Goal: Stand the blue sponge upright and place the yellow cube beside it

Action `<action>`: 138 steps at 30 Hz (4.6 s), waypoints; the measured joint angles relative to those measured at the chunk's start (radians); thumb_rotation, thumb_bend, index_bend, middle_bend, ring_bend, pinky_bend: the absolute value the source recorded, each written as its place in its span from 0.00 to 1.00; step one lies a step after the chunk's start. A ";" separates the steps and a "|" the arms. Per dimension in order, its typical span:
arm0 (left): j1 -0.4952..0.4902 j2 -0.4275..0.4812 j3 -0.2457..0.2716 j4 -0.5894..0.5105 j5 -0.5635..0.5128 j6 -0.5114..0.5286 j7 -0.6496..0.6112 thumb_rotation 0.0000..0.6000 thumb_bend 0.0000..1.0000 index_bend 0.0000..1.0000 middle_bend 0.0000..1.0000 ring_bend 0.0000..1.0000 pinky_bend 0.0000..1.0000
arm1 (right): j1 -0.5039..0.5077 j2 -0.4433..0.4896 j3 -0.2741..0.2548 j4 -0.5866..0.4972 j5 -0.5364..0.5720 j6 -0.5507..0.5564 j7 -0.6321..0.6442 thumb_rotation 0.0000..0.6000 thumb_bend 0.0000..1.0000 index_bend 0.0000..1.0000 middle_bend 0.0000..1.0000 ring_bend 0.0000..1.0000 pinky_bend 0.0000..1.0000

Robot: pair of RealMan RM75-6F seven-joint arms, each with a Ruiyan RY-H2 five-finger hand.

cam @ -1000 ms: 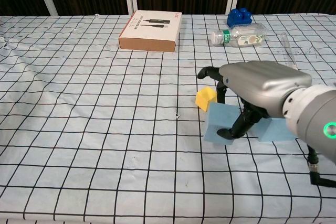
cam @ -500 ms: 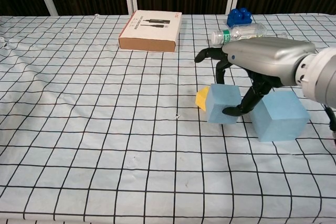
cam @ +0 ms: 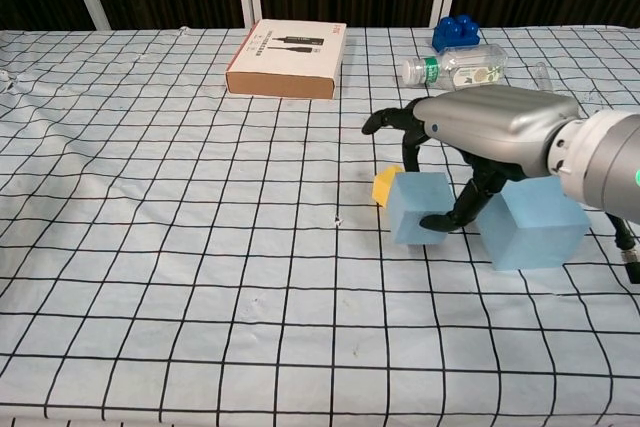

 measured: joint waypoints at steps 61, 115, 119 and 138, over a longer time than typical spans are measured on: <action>0.000 -0.015 -0.004 0.005 -0.003 0.004 0.029 1.00 0.11 0.16 0.06 0.00 0.00 | -0.050 0.021 -0.063 0.116 -0.053 -0.020 0.083 1.00 0.30 0.12 0.40 0.05 0.12; -0.002 -0.018 -0.004 0.007 -0.004 0.000 0.032 1.00 0.11 0.16 0.06 0.00 0.00 | -0.056 0.046 -0.079 0.073 -0.031 -0.026 0.035 1.00 0.30 0.11 0.28 0.00 0.12; -0.001 -0.017 -0.004 0.007 -0.003 0.002 0.030 1.00 0.11 0.16 0.06 0.00 0.00 | -0.057 0.047 -0.079 0.064 -0.034 -0.023 0.033 1.00 0.30 0.10 0.28 0.00 0.12; 0.005 -0.006 -0.001 0.003 0.009 0.014 0.002 1.00 0.11 0.16 0.06 0.00 0.00 | -0.017 0.098 0.045 -0.156 0.147 0.051 -0.028 1.00 0.23 0.04 0.26 0.00 0.12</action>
